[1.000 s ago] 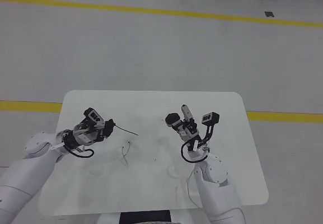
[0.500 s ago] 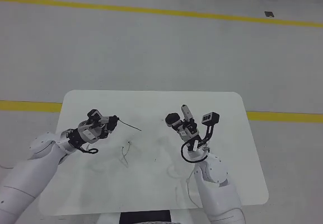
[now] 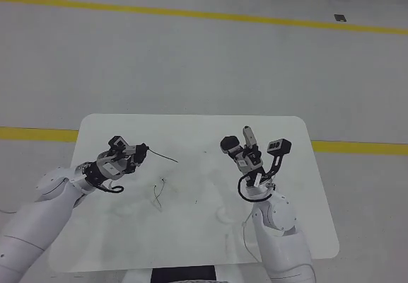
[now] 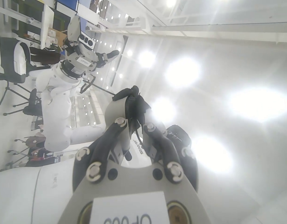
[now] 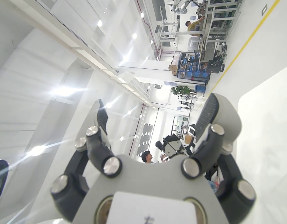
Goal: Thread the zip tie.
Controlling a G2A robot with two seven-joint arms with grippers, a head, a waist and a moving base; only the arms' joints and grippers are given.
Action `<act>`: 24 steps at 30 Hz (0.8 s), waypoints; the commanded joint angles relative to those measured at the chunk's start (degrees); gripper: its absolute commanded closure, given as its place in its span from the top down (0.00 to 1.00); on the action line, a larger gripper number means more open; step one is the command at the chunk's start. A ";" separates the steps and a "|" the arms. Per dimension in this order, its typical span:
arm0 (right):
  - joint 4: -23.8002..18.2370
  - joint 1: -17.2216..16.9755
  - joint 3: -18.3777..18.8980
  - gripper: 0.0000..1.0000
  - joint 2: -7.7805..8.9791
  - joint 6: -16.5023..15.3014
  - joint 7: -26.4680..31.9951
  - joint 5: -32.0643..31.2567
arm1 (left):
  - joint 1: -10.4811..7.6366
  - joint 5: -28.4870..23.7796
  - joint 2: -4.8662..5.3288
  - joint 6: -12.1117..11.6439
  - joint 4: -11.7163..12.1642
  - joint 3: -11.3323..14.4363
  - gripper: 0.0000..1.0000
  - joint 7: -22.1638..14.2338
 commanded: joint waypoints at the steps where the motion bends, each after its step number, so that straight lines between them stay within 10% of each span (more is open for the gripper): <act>1: -0.22 -0.23 0.38 1.00 0.01 0.00 -0.31 -0.09 | 0.00 0.00 0.00 0.00 0.00 0.00 0.00 0.00; 16: -0.07 -0.43 0.58 1.00 0.00 0.00 -0.98 -0.72 | 1.63 4.21 0.42 4.85 -8.61 -1.35 0.00 7.32; 24: -0.07 -0.43 0.58 1.00 0.00 0.00 -0.98 -0.72 | 1.88 4.26 0.46 5.01 -8.94 -1.58 0.00 7.48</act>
